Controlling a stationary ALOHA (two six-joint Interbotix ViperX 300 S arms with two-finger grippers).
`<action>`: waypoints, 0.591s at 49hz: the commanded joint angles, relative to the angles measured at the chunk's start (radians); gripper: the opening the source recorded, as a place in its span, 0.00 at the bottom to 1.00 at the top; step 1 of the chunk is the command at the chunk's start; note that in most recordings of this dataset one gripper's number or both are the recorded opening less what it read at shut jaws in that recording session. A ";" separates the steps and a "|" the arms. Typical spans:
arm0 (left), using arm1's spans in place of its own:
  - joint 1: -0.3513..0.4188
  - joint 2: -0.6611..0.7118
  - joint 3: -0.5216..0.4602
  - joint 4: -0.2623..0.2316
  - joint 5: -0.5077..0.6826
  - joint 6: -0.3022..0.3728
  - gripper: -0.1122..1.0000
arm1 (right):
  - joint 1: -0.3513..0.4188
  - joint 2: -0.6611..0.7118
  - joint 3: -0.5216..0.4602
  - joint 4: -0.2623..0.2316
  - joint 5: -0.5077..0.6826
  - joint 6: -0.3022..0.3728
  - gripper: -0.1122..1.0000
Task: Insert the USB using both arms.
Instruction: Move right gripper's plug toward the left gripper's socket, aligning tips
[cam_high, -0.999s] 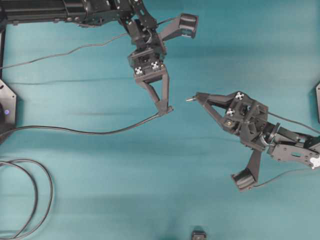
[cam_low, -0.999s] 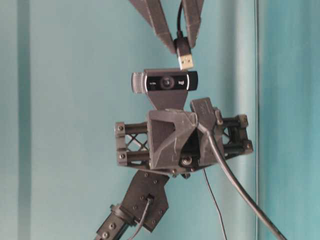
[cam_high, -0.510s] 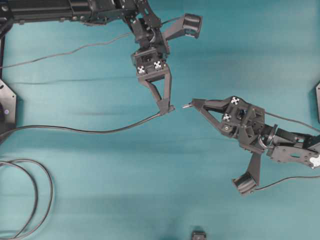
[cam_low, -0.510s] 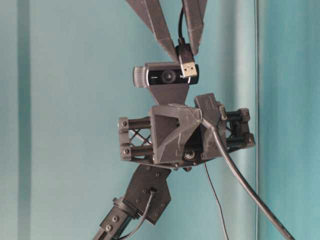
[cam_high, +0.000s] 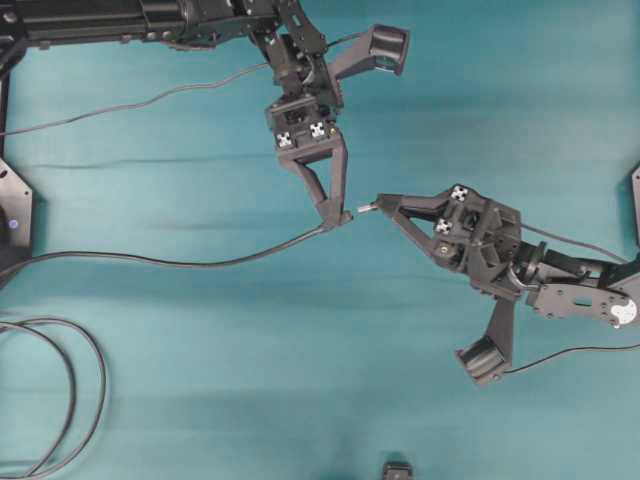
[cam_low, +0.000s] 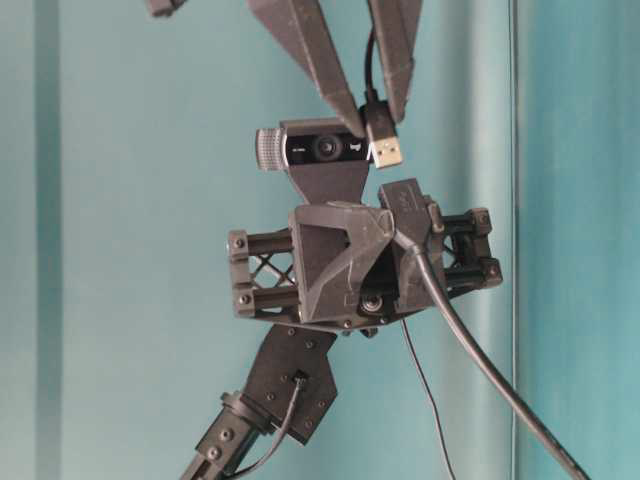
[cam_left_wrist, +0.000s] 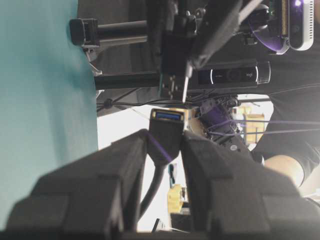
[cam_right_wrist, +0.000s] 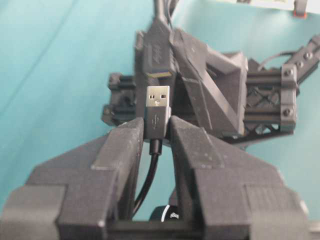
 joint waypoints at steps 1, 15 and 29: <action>-0.003 -0.017 -0.020 -0.003 0.005 0.003 0.38 | -0.006 -0.011 -0.026 -0.011 -0.012 -0.003 0.29; -0.006 -0.014 -0.020 -0.003 0.006 0.014 0.38 | -0.009 -0.011 -0.032 -0.012 -0.032 -0.003 0.29; -0.011 -0.011 -0.020 -0.003 0.011 0.025 0.38 | -0.014 -0.011 -0.034 -0.014 -0.057 -0.005 0.29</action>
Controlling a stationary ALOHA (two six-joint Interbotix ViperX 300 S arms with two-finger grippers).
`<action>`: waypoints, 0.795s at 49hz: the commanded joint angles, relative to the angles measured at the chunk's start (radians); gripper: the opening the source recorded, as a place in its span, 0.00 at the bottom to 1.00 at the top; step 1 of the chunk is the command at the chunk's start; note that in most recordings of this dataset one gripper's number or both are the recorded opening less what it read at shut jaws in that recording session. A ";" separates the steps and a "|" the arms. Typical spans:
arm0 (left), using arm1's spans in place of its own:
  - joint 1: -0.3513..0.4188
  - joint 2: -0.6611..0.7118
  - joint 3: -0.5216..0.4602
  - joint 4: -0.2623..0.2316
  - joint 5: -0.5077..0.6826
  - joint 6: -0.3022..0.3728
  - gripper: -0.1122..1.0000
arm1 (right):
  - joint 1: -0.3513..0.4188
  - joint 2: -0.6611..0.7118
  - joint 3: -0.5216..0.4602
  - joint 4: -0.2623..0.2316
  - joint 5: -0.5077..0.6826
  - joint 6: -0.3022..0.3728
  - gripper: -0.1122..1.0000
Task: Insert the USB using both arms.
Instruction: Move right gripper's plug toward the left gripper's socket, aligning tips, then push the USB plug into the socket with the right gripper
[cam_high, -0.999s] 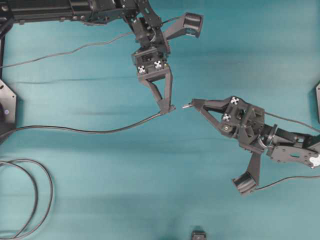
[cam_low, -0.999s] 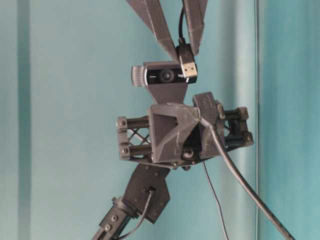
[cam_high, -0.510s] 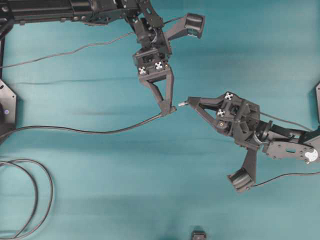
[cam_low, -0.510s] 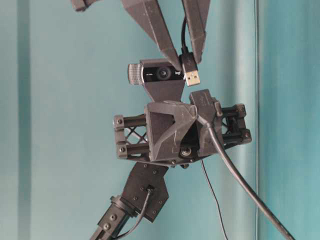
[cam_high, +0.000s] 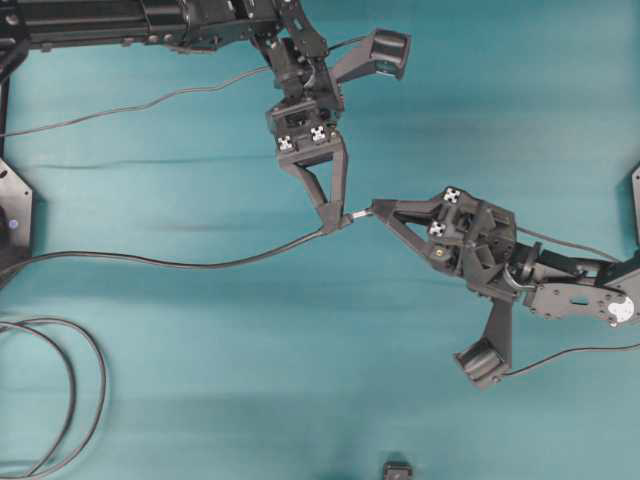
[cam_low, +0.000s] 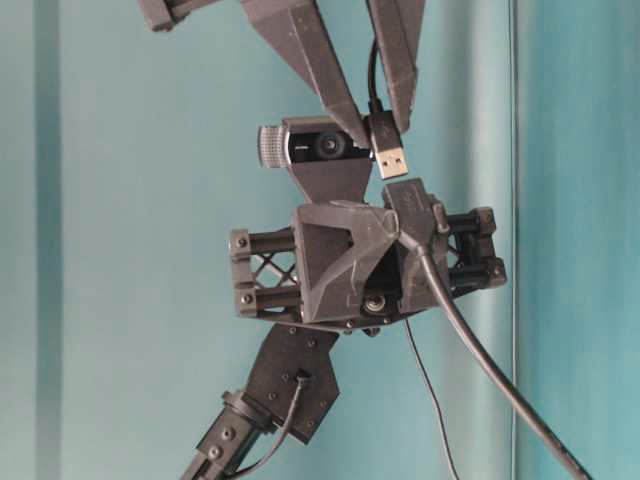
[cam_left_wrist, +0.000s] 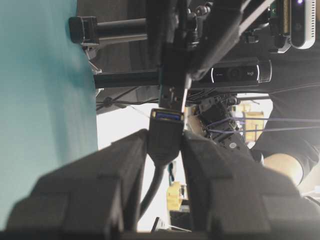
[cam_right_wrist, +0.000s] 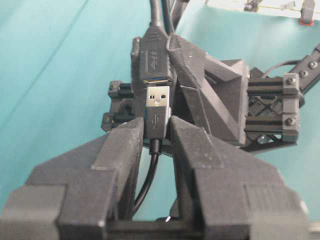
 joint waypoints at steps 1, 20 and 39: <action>-0.005 -0.015 -0.021 -0.003 0.012 0.023 0.38 | -0.003 -0.011 -0.025 -0.012 -0.003 -0.002 0.29; -0.009 -0.014 -0.028 -0.003 0.011 0.032 0.38 | -0.014 -0.011 -0.031 -0.012 -0.037 -0.003 0.29; -0.009 -0.003 -0.048 0.000 0.009 0.034 0.38 | -0.014 -0.011 -0.040 -0.012 -0.055 -0.003 0.29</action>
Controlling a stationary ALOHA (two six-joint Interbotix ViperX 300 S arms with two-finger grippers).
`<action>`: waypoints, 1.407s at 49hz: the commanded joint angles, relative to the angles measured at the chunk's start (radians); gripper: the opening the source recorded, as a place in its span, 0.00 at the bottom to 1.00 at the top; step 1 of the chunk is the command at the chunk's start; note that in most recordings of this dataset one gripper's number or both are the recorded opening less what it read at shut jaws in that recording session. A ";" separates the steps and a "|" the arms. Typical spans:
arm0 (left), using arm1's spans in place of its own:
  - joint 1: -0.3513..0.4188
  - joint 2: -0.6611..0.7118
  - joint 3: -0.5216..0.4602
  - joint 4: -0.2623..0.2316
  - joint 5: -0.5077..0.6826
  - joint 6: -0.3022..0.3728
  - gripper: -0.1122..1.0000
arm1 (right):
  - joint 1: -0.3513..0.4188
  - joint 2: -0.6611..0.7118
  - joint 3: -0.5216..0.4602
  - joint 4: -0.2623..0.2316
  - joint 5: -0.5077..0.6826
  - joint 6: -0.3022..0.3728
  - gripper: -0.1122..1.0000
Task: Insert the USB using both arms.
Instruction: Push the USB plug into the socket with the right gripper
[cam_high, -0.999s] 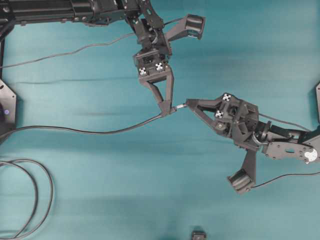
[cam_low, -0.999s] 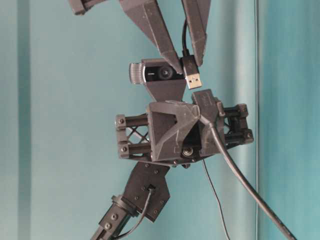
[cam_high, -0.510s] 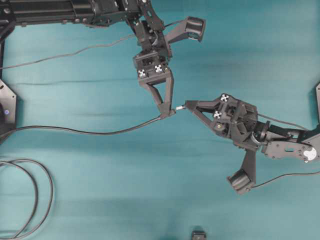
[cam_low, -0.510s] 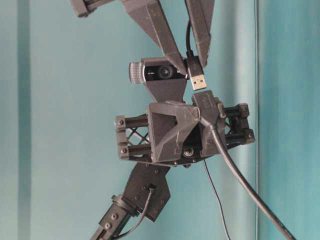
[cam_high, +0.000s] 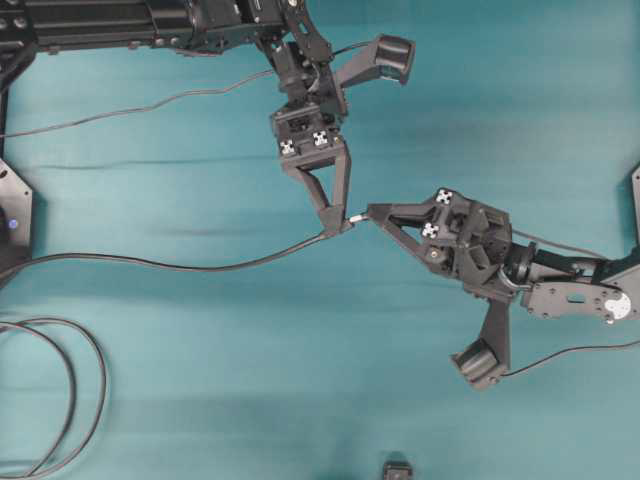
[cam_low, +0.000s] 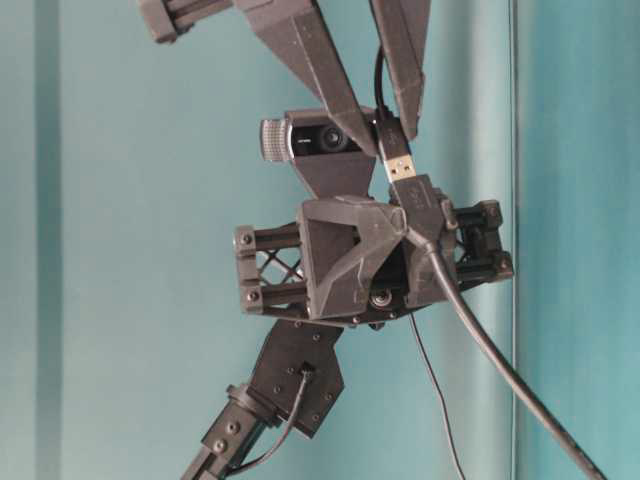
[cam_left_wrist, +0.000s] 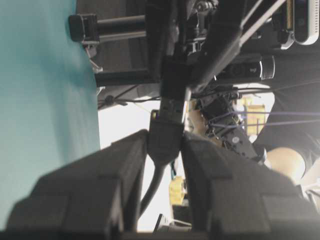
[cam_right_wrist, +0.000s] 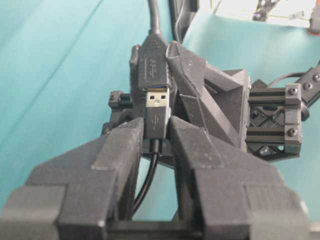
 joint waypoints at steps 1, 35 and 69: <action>-0.002 -0.020 -0.028 -0.003 0.002 0.021 0.38 | -0.003 -0.009 -0.026 -0.012 -0.008 0.002 0.29; 0.009 -0.020 -0.032 0.005 0.005 0.023 0.38 | -0.003 -0.009 -0.021 -0.012 -0.057 0.002 0.29; 0.006 -0.015 -0.035 0.055 0.023 0.077 0.38 | -0.003 -0.009 -0.020 -0.012 -0.066 0.002 0.29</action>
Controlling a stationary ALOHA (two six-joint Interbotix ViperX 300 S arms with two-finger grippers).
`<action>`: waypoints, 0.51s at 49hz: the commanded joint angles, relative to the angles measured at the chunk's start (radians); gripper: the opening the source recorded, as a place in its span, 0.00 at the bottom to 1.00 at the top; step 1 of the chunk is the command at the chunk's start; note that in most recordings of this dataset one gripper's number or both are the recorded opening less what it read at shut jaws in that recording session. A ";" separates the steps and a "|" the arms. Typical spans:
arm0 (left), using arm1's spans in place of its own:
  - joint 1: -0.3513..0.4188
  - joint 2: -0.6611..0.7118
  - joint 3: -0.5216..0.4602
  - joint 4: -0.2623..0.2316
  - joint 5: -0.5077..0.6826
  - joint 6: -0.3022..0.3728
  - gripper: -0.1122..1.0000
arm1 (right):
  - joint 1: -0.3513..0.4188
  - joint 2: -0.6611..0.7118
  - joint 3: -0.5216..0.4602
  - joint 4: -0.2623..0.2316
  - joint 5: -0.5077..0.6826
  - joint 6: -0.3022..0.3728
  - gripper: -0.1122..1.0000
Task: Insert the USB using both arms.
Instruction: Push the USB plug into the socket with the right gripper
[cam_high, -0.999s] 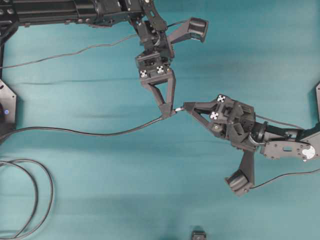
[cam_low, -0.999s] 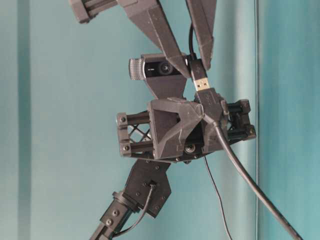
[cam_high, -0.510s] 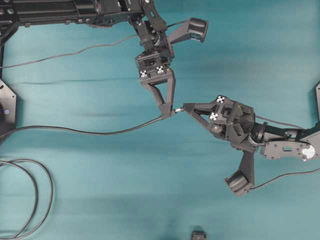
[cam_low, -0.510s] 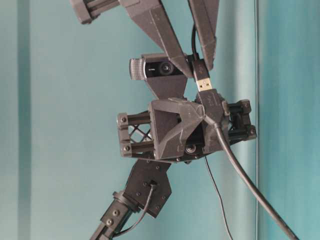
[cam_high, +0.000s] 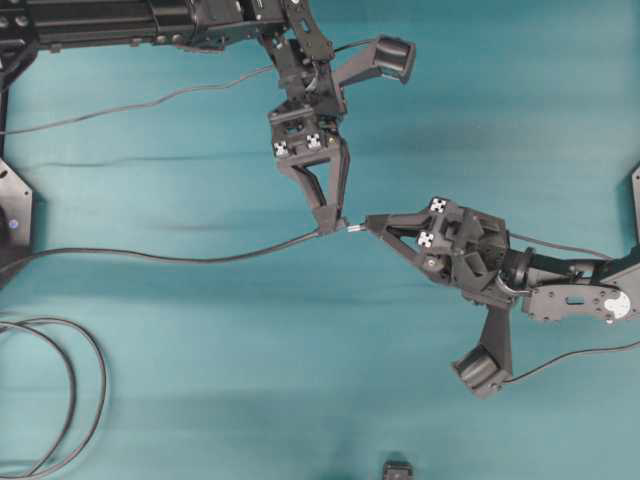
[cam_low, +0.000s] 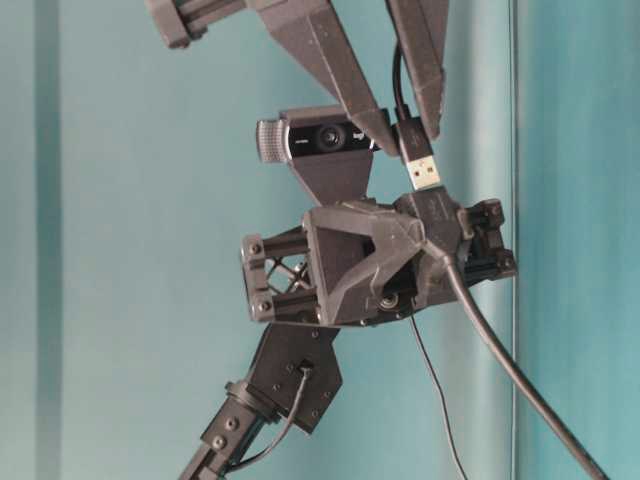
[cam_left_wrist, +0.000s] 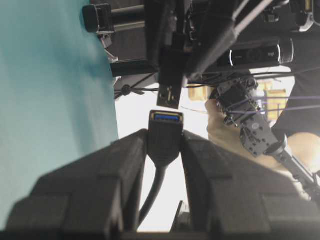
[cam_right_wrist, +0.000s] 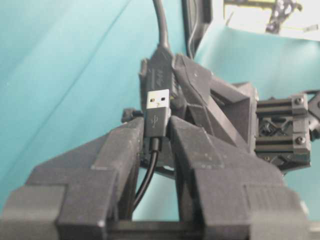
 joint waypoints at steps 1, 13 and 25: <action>0.002 -0.020 -0.020 -0.002 0.012 0.026 0.38 | -0.002 -0.009 -0.020 -0.011 0.014 0.002 0.29; -0.011 -0.017 -0.020 0.000 0.012 0.029 0.38 | -0.009 -0.009 -0.020 -0.009 0.012 0.002 0.29; -0.020 -0.008 -0.023 -0.002 0.012 0.029 0.38 | -0.017 -0.009 -0.026 -0.011 -0.008 -0.023 0.29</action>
